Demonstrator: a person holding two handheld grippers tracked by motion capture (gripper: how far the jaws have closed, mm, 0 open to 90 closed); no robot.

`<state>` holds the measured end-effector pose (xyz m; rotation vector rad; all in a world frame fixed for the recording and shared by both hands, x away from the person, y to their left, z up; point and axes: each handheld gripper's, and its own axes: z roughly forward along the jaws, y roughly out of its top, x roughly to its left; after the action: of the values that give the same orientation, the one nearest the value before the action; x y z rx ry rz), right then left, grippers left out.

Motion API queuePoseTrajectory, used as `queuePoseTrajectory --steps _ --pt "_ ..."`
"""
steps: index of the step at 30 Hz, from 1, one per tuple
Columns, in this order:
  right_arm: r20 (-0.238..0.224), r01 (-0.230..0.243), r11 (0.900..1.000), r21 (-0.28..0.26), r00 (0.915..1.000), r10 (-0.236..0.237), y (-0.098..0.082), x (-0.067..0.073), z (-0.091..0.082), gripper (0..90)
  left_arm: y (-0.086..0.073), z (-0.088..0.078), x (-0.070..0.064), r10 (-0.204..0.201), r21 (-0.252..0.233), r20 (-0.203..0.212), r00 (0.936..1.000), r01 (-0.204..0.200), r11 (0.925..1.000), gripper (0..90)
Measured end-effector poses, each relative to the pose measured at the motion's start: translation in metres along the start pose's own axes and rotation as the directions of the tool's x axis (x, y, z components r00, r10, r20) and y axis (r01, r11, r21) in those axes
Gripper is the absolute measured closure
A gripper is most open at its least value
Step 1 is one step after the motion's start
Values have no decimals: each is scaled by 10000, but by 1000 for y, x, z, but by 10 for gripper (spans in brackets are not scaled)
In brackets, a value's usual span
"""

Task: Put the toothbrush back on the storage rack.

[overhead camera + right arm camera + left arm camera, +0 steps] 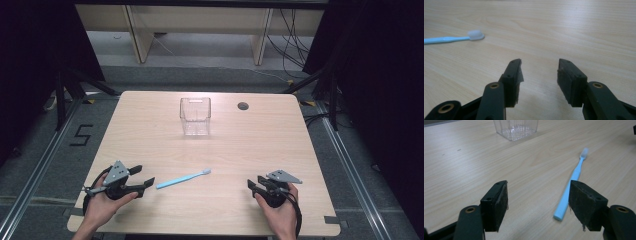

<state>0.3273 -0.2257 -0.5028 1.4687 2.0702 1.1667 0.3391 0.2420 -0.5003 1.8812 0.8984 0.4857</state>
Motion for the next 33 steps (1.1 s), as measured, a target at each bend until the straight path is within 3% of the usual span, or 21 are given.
queuePoseTrajectory --steps 3,4,7,8,9,12,14,15,16,17,22,23,24,25,28,30,31,32,33 --pt "32 -262 9996 125 9997 262 0 3 2 522 3 3 -2 298 370 157 9994 -303 9989 339" --pt "141 235 9994 252 9996 -238 2 1 1 499 5 4 -3 286 418 293 9992 -298 9987 345" --pt "56 -120 9997 234 9999 118 2 4 1 480 14 8 -6 244 707 544 9982 -283 9971 345" --pt "116 -91 9996 276 9999 88 2 4 1 470 17 10 -8 320 881 684 9971 -380 9954 343" --pt "292 255 9991 325 9992 -265 3 2 0 459 19 11 -9 342 881 721 9968 -405 9953 344" --pt "403 13 9990 447 9992 -31 4 4 -1 439 28 16 -14 503 1123 964 9941 -610 9918 355" --pt "380 333 9988 352 9987 -346 5 2 -1 437 32 19 -17 635 1226 1159 9912 -777 9894 392" --pt "586 363 9989 312 9976 -381 5 1 -2 437 34 21 -18 741 1284 1140 9907 -887 9877 395" --pt "356 242 9993 292 9990 -253 5 1 -1 437 37 24 -18 1059 1574 1317 9856 -1263 9794 401" --pt "356 242 9993 292 9990 -253 5 1 -1 437 37 24 -18 1059 1574 1317 9856 -1263 9794 402" --pt "402 251 9990 372 9988 -266 6 1 -2 441 43 34 -20 1529 2768 1657 9742 -1948 9410 393" --pt "350 243 9991 340 9991 -255 6 1 -2 441 44 36 -21 1557 2886 1674 9735 -1994 9365 394" --pt "406 362 9988 315 9985 -375 7 2 -2 442 47 40 -21 1742 3130 1815 9678 -2248 9228 409" --pt "406 362 9988 315 9985 -375 7 2 -2 442 47 40 -21 1742 3130 1815 9678 -2248 9228 416" --pt "423 418 9986 330 9982 -432 7 2 -2 442 52 46 -21 1726 3445 1986 9648 -2335 9093 448" --pt "411 436 9986 306 9981 -449 7 2 -2 443 56 51 -21 1845 3767 2134 9594 -2551 8905 469" --pt "232 296 9990 330 9993 -304 8 2 -1 444 58 55 -22 2040 4032 2291 9518 -2835 8701 478" --pt "322 180 9991 388 9993 -193 8 3 -2 445 58 55 -22 2040 4032 2291 9518 -2835 8701 479" --pt "322 180 9991 388 9993 -193 8 3 -2 445 60 57 -23 2077 4122 2338 9499 -2903 8636 479"
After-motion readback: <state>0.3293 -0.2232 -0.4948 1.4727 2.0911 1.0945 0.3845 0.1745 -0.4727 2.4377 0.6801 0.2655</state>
